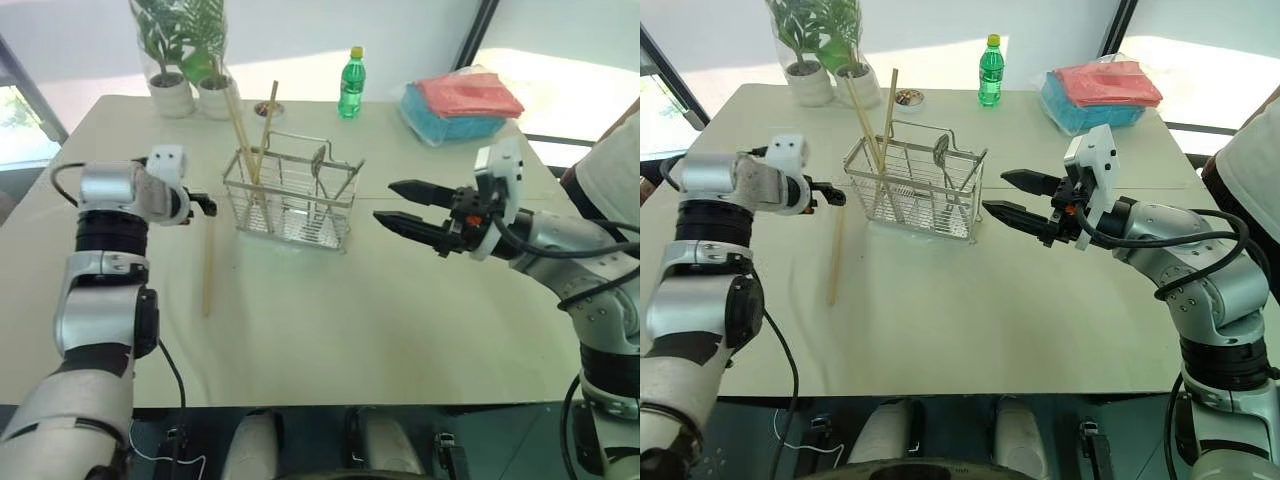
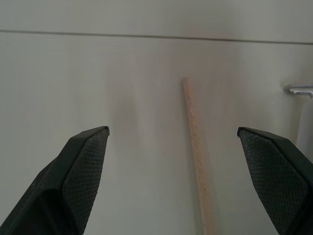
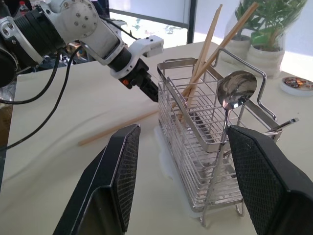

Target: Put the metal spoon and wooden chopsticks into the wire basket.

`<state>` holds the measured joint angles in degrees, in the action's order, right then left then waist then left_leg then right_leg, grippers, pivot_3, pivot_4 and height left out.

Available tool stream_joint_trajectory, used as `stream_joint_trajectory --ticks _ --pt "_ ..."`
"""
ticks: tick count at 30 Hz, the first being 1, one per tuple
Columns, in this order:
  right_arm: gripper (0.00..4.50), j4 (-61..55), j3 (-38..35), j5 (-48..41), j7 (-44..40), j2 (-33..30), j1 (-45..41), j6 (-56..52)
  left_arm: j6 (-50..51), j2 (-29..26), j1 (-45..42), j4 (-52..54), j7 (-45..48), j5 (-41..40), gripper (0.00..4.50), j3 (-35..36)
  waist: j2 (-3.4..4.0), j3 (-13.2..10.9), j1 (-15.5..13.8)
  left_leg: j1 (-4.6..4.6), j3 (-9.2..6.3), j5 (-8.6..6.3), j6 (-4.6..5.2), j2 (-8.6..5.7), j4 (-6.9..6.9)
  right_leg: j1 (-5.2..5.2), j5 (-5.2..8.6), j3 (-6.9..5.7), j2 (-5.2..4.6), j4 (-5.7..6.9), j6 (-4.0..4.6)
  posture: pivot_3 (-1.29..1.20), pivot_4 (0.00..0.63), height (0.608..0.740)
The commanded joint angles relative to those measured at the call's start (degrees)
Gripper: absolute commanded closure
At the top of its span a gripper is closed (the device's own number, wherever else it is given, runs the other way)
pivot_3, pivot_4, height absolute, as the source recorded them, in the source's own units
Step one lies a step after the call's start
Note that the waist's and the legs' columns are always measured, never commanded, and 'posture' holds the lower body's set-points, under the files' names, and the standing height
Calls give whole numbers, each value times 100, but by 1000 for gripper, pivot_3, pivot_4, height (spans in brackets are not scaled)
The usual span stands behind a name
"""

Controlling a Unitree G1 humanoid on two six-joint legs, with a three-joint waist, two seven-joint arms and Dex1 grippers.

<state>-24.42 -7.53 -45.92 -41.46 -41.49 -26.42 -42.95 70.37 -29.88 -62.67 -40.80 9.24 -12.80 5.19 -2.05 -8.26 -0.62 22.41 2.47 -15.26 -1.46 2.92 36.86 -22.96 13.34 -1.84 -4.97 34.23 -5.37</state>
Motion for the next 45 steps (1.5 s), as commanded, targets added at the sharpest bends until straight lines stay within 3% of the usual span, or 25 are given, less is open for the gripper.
stream_joint_trajectory --ticks 1,6,9,15,23,27,31,36,45 --pt "1590 -245 -252 -145 63 -43 16 -24 -283 100 -127 -303 -91 120 54 154 0 0 -3 0 0 0 0 0 0 0 0 0 0 0 0 0 150 723" --pt "1590 -315 -362 -181 162 -44 118 -70 -490 269 -268 -1165 -292 214 54 313 1 2 -7 -1 1 0 0 0 1 2 0 0 -1 -1 1 0 150 723" --pt "1590 -328 -428 -220 202 -45 143 -92 -495 339 -268 -1540 -321 271 1311 330 10 6 -5 -4 1 0 0 -1 1 5 0 0 -3 -1 1 0 150 723" --pt "1590 -347 -487 -256 263 -36 172 -81 -571 363 -316 -1795 -333 461 4328 272 31 19 -15 -7 1 0 0 -6 1 12 0 0 -7 -2 1 0 150 723" --pt "1590 -273 -517 -281 223 -77 199 -50 -691 -33 -268 -1786 -1119 584 4426 784 32 20 30 -13 1 0 0 -4 1 12 0 0 -6 0 0 0 150 723" --pt "1590 -212 -491 -209 115 -159 215 -42 -1932 -615 26 -1073 -1225 841 4426 769 25 16 197 -26 5 0 0 4 -15 3 -2 3 -1 7 -3 0 150 723" --pt "1590 -202 -517 -200 57 -216 278 -23 -2973 -799 41 -158 -636 368 4426 1178 -1 5 74 -18 3 18 -30 5 -65 -33 -3 -1 2 15 0 0 150 723" --pt "1590 -229 -561 -237 53 -211 307 -51 -4304 -585 -133 1347 815 -756 4426 1794 -5 7 -107 2 13 22 -41 -8 -60 -25 -6 -7 -21 -9 9 0 150 723" --pt "1590 -432 -618 -367 191 -157 430 -89 -5058 1 -1581 801 1785 -1399 4426 1738 -4 6 -154 -3 27 17 -29 -24 -31 -6 -8 -6 -36 -15 14 0 150 723"
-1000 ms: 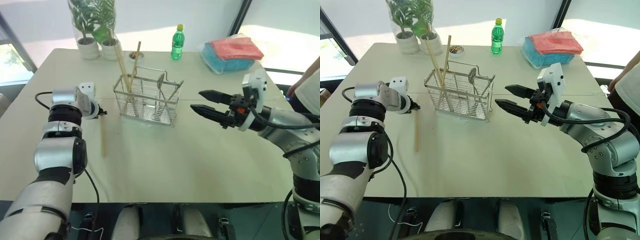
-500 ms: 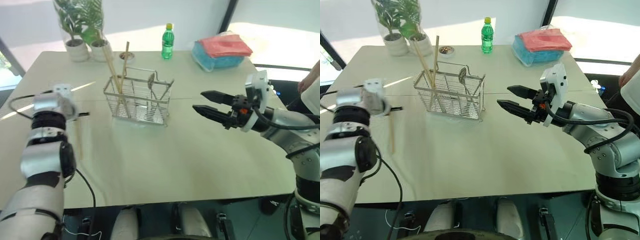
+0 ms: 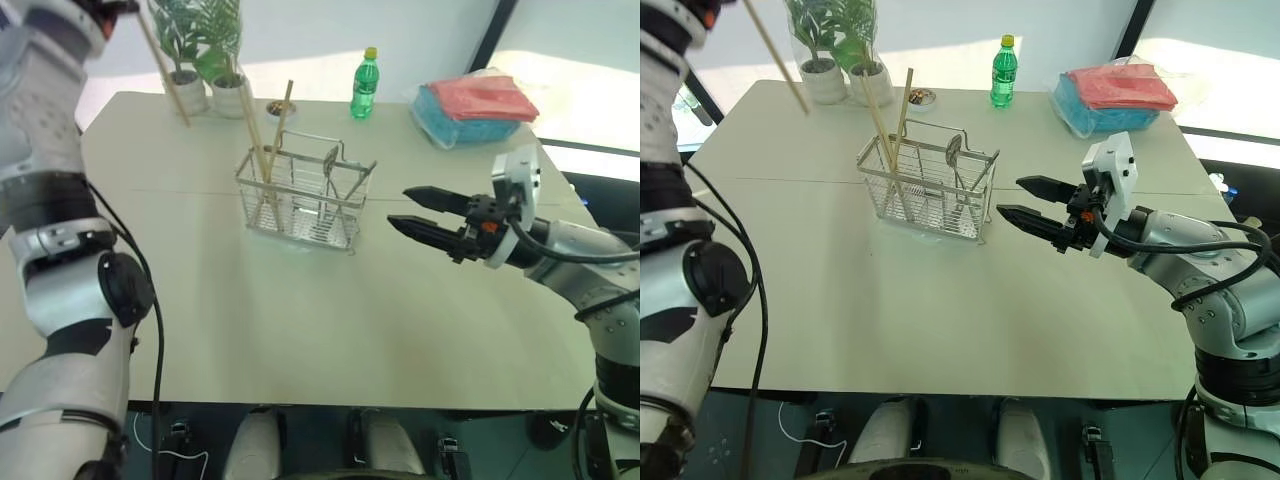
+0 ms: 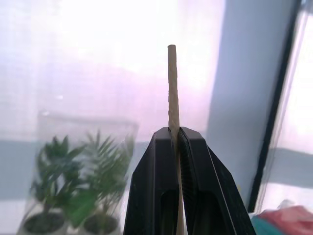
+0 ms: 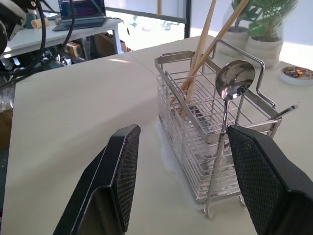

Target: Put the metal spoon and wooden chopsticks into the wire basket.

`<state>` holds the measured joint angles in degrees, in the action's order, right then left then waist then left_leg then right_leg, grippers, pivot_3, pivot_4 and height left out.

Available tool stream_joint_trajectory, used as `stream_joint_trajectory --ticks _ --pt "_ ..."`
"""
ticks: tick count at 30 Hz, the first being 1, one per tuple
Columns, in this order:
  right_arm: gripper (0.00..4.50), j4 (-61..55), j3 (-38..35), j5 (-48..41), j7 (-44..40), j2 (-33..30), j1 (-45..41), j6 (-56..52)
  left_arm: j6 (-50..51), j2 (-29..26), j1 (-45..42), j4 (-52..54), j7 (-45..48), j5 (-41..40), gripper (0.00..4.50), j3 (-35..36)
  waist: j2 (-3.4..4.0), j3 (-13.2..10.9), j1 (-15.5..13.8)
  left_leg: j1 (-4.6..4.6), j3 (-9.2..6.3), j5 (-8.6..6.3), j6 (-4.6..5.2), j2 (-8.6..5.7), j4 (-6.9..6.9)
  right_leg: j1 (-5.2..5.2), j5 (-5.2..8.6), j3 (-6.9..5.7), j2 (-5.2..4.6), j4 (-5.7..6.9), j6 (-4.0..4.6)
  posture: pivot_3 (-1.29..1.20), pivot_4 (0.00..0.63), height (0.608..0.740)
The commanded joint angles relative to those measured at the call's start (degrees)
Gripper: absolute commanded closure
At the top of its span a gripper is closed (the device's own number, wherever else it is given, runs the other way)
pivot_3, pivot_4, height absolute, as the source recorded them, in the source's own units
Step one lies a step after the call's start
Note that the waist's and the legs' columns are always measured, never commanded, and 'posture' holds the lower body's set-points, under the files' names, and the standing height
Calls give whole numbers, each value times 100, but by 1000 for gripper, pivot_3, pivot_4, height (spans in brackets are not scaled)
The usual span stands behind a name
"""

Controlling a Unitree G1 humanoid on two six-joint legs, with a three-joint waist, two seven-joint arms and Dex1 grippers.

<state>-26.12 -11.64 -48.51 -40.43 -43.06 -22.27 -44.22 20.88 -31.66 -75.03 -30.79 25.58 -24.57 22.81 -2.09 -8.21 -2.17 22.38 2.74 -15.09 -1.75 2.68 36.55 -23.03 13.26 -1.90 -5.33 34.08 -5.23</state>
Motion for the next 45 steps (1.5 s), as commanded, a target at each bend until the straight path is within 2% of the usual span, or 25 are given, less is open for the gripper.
stream_joint_trajectory --ticks 1,5,9,16,20,25,26,29,31,35,39,42,45 --pt "1590 -301 -231 -122 127 14 59 41 -66 311 -440 -270 184 -285 4426 -33 0 0 2 -2 -1 0 0 2 0 1 0 0 3 1 -1 0 150 723" --pt "1590 -422 -288 -155 264 51 162 40 -165 634 -379 -280 372 -177 4426 -304 -1 -1 16 -1 -7 0 1 6 2 3 1 0 11 4 -6 0 150 723" --pt "1590 -562 -447 -251 501 74 295 20 -271 996 211 -89 585 57 4426 -780 4 1 41 -4 -9 0 1 10 1 1 0 2 17 9 -13 0 150 723" --pt "1590 -592 -570 -304 737 60 389 -7 -234 1189 1181 514 561 228 4426 -1139 3 -2 144 0 -16 0 2 23 0 -5 0 3 30 11 -13 0 150 723" --pt "1590 -504 -502 -286 769 78 290 9 -16 1400 1623 1045 446 58 3030 -1114 4 -2 145 1 -18 0 2 23 0 -4 0 3 30 10 -12 0 150 723" --pt "1590 -282 -393 -146 669 71 145 96 433 1411 1927 1848 229 -210 404 -978 3 -2 148 0 -20 0 2 23 0 -4 0 5 31 10 -12 0 150 723" --pt "1590 -221 -371 -112 643 70 106 120 536 1351 1970 2035 256 -279 43 -955 4 -2 153 0 -19 0 2 23 0 -4 0 5 31 10 -12 0 150 723" --pt "1590 12 -290 31 543 71 -41 220 961 904 1982 2474 404 -427 43 -892 5 -2 161 0 -20 0 2 23 0 -4 0 6 32 10 -11 0 150 723" --pt "1590 170 -241 148 442 50 -121 301 1243 373 1938 2667 728 -544 43 -848 6 -3 175 -2 -21 0 2 24 0 -5 0 6 35 11 -11 0 150 723" --pt "1590 614 -227 491 18 -164 -234 568 1714 -1292 2261 2919 2312 -829 43 -894 11 -5 211 -7 -19 0 2 25 -13 -10 3 9 38 12 -6 0 150 723" --pt "1590 1049 -220 728 -495 -444 -270 795 1534 -2670 3310 3081 3758 -837 43 -833 26 -6 236 -13 -11 0 2 25 -31 -11 14 11 34 5 12 0 150 723" --pt "1590 1236 -149 857 -814 -565 -268 921 1477 -3169 4154 3243 4268 -868 43 -612 28 -8 192 -12 -11 0 2 26 -30 -15 17 10 32 5 17 0 150 723" --pt "1590 1374 -120 917 -926 -565 -317 935 1309 -3375 4738 3396 4407 -763 43 -493 28 -9 161 -10 -9 0 1 27 -28 -18 20 11 29 2 24 0 150 723"
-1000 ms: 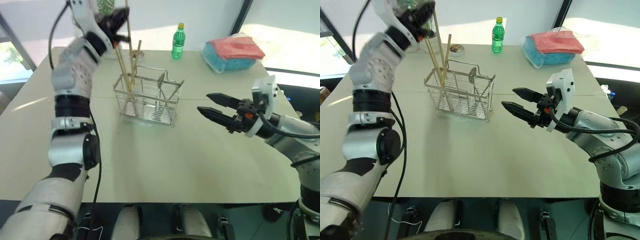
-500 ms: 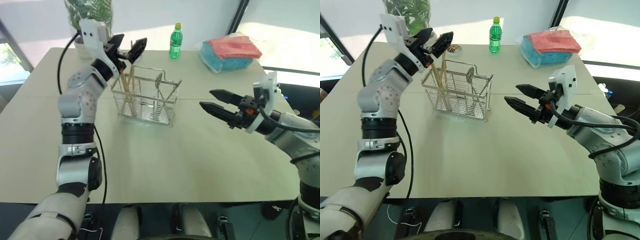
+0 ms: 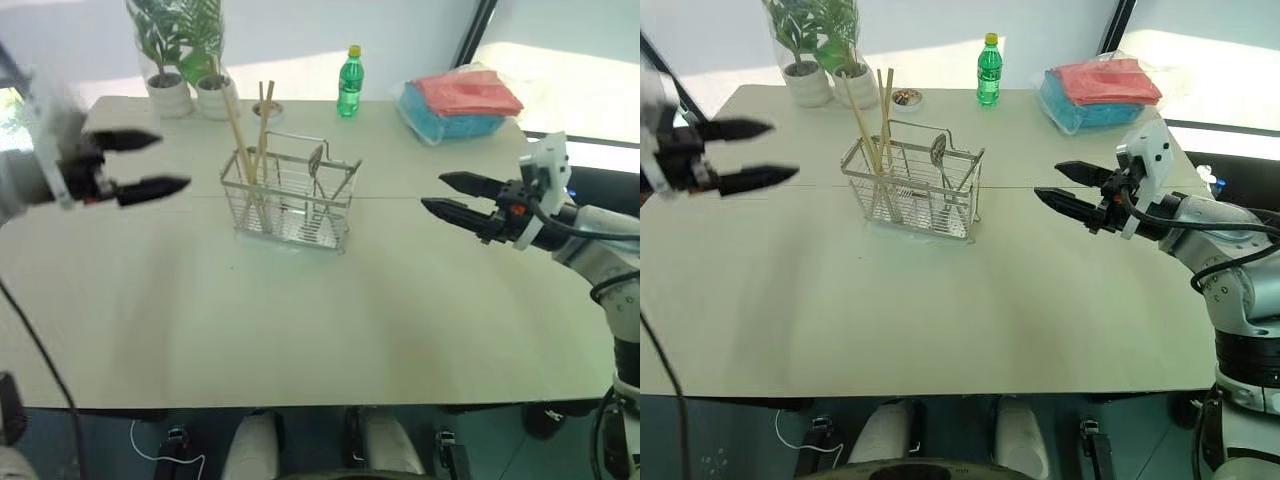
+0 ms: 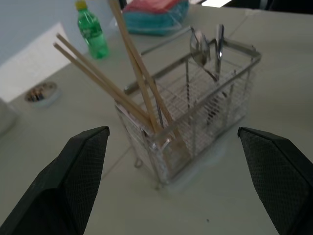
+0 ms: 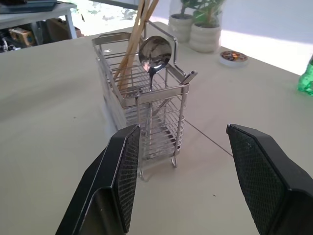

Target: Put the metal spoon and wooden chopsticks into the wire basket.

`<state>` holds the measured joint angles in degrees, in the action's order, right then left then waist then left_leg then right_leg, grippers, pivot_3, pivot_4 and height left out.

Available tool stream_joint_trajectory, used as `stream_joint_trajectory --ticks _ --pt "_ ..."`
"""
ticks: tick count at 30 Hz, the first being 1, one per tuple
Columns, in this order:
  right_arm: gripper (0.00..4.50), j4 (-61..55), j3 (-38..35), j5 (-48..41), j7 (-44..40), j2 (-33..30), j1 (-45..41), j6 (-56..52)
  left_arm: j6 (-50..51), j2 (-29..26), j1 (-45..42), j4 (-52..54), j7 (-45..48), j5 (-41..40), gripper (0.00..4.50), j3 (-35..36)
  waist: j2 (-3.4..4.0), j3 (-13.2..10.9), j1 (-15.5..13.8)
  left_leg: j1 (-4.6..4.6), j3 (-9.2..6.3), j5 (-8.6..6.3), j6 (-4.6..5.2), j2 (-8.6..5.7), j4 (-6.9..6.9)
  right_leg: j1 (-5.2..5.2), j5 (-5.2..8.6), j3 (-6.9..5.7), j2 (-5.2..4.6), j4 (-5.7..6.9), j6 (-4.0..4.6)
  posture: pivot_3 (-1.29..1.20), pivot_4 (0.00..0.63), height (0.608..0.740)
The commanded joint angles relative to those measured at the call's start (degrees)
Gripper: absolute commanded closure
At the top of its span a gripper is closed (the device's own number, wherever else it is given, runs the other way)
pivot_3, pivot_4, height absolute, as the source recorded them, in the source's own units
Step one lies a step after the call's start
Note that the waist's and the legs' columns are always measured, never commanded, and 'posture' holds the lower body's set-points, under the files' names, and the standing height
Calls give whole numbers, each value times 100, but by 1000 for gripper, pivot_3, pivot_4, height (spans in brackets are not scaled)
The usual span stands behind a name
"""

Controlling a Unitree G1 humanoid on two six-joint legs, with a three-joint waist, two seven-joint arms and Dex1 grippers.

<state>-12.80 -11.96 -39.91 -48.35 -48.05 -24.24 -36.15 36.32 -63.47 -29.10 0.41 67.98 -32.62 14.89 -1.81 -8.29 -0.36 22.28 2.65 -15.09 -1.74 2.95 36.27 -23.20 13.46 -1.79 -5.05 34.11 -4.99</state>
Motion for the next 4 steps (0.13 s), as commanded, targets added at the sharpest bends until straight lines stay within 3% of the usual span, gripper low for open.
stream_joint_trajectory --ticks 1,4 --pt "1590 70 -68 58 -146 -30 -153 107 -257 -176 275 304 58 72 43 368 0 0 -34 1 0 0 0 0 1 0 1 0 -1 0 2 0 150 723" --pt "1590 -29 44 36 -206 52 -129 28 -527 -140 680 435 -93 260 43 497 0 -1 -32 4 2 0 0 0 2 -3 1 1 -2 -2 3 0 150 723"
